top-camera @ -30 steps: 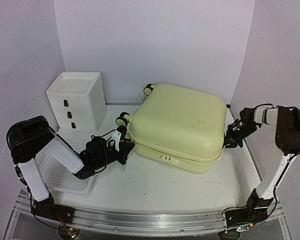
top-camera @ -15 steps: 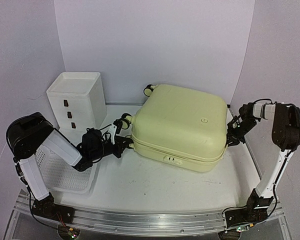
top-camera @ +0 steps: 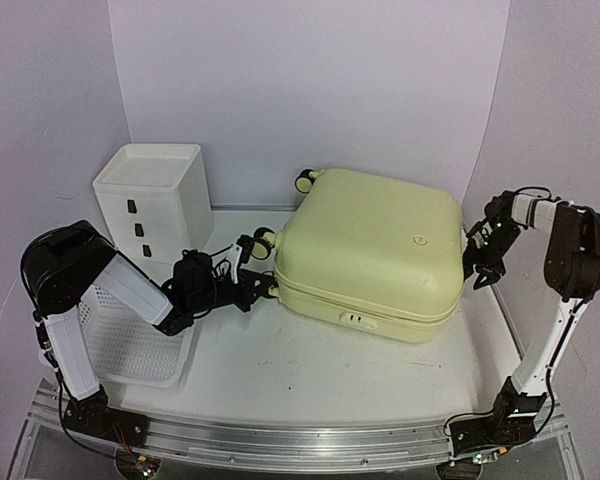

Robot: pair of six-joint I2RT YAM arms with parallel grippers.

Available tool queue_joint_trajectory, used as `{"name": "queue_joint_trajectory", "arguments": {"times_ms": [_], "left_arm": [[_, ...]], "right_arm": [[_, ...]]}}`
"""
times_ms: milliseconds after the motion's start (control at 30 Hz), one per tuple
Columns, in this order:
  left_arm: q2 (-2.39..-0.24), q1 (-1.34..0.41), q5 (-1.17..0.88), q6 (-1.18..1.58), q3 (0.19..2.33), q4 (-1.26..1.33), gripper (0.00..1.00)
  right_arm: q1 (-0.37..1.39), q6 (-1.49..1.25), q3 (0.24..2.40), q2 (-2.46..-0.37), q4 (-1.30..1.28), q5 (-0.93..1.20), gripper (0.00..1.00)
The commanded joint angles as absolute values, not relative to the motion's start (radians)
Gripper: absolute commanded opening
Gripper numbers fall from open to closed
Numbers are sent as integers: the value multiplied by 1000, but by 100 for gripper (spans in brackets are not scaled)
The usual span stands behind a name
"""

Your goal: Open, take out, and arrange the luggage

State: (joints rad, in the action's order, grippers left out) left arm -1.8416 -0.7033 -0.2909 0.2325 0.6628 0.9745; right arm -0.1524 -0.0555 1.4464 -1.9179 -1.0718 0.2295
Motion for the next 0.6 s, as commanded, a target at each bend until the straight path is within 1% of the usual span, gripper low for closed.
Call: {"name": "queue_joint_trajectory", "arguments": {"times_ms": [0,33,67,200,300,367,433,567], "left_arm": [[-1821,-704,-202,288,697,1052,0],[-1818,-709,-206,289,697,1053,0],[-1817,-717,-207,281,696,1052,0],[-1806,-758,-193,271,687,1043,0],[-1796,-789,-175,270,679,1040,0],[-1790,-798,-166,272,674,1038,0],[-1784,-800,-163,278,669,1037,0],[-1766,-822,-158,277,658,1029,0]], "right_arm": [[-196,-134,1549,-1693,-1267,1,70],[-180,-140,1563,-1661,-1289,-32,80],[-161,-141,1590,-1630,-1318,-63,85],[-26,-124,1771,-1569,-1450,-208,92],[143,-92,1896,-1571,-1477,-237,98],[288,-22,1965,-1613,-1456,-236,98],[470,77,2027,-1666,-1421,-255,98],[723,250,2193,-1805,-1363,-301,98]]}}
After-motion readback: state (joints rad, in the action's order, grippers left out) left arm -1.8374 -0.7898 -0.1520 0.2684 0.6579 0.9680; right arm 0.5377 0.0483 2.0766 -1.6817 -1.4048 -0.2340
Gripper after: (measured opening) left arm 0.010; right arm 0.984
